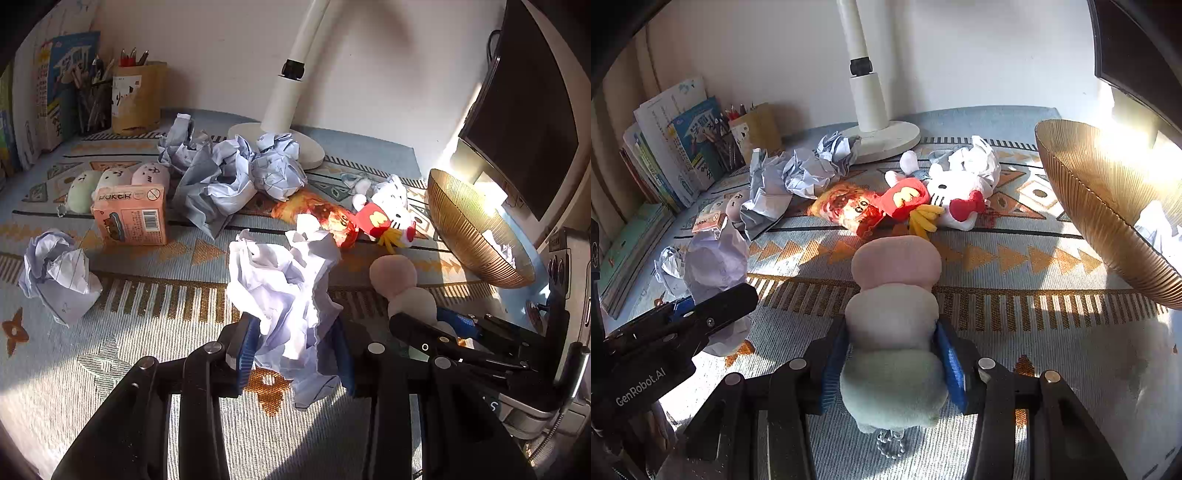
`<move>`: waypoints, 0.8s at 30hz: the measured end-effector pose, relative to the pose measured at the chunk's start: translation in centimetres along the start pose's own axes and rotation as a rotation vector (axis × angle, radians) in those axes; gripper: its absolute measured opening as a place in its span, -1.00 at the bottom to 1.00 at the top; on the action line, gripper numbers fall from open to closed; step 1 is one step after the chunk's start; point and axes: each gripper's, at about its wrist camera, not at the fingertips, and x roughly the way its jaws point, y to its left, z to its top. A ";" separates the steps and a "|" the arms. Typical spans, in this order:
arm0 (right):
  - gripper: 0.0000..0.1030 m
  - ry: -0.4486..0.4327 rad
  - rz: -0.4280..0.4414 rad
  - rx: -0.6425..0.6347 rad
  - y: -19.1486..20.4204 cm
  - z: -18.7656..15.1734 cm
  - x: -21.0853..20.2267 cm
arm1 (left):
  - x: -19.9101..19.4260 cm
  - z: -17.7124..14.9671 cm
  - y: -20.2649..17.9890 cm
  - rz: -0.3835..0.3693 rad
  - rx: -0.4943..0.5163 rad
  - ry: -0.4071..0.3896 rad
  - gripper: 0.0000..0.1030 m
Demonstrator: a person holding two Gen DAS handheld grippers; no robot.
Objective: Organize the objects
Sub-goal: 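Grasp the three linked pastel plush toys with the right gripper and lift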
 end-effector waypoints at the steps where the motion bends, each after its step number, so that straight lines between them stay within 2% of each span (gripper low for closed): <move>1: -0.10 0.001 0.001 -0.004 0.1 -0.1 0.0 | -0.1 0.0 0.0 -0.002 -0.002 -0.004 -0.34; 24: -0.10 -0.016 -0.001 -0.030 0.5 -0.4 -0.2 | 0.0 0.0 0.2 0.002 -0.007 -0.003 -0.33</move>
